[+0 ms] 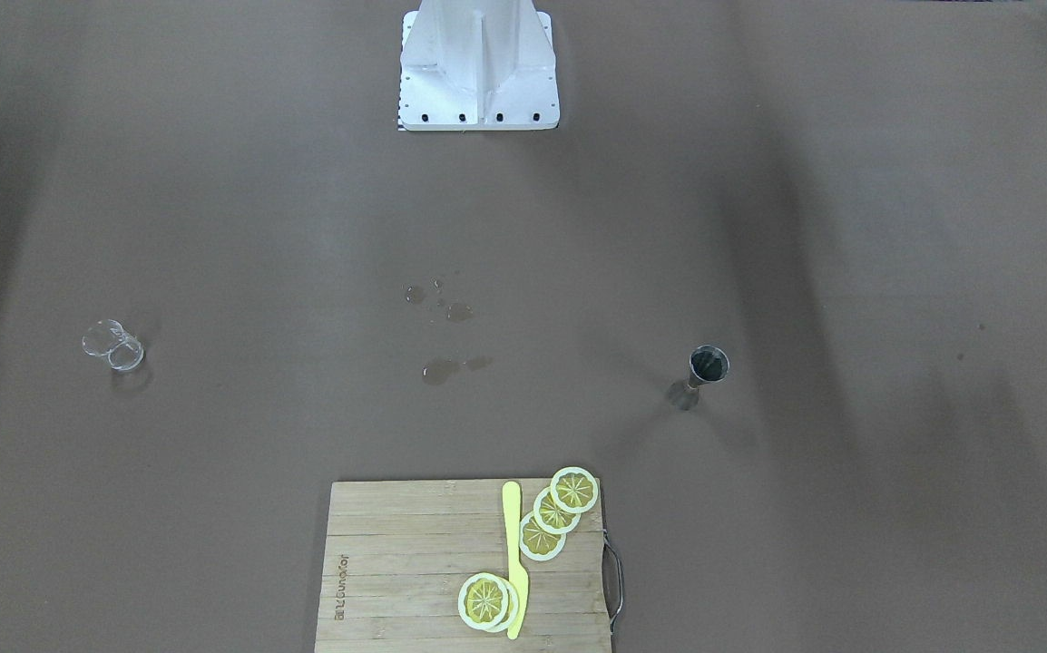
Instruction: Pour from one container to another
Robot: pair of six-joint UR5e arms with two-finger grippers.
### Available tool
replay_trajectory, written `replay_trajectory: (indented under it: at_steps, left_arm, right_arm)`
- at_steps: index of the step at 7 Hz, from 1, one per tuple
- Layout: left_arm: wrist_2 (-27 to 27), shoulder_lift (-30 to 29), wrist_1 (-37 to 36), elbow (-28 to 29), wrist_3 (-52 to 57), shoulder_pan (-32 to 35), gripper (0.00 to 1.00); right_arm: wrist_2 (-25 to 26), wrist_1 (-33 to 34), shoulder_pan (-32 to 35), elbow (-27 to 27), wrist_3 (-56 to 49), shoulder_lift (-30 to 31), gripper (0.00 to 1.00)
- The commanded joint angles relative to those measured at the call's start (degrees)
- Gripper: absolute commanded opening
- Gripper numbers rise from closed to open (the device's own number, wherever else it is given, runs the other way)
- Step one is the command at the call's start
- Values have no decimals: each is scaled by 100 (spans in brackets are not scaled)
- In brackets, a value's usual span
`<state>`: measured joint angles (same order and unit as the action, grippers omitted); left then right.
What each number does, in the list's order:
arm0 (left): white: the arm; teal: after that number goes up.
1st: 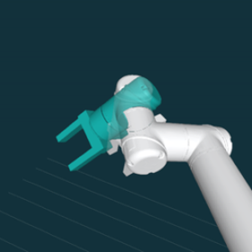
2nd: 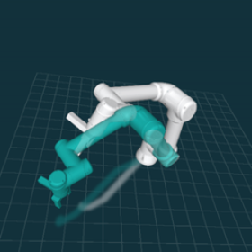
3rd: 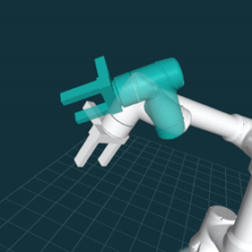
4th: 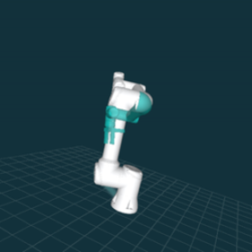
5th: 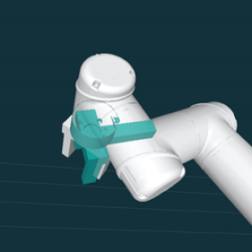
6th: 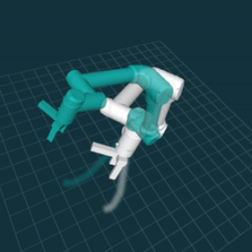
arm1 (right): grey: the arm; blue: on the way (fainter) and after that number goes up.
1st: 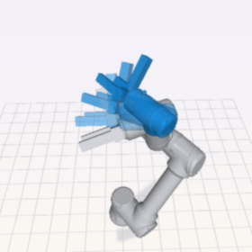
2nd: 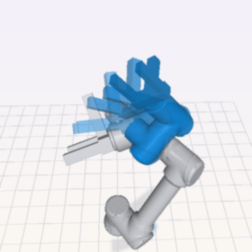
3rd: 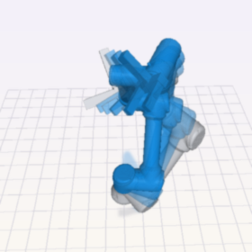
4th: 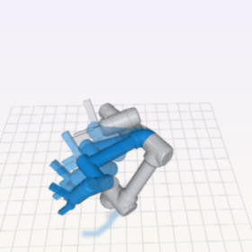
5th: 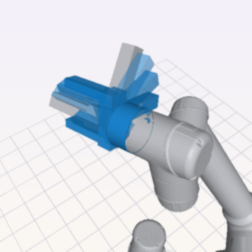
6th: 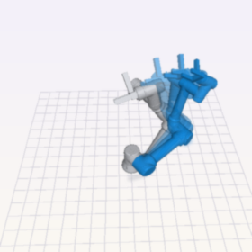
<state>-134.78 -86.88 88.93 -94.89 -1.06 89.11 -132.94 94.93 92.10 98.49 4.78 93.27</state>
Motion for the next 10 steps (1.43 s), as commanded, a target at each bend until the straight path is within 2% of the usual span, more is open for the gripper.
replay_trajectory:
  at_steps: [1,10]
  left_arm:
    - [4,65,-165,-92,1,62,98]
    - [-4,22,-86,155,-17,62,98]
  right_arm:
    - [250,70,159,30,-215,42,100]
    - [207,8,159,47,-215,51,100]
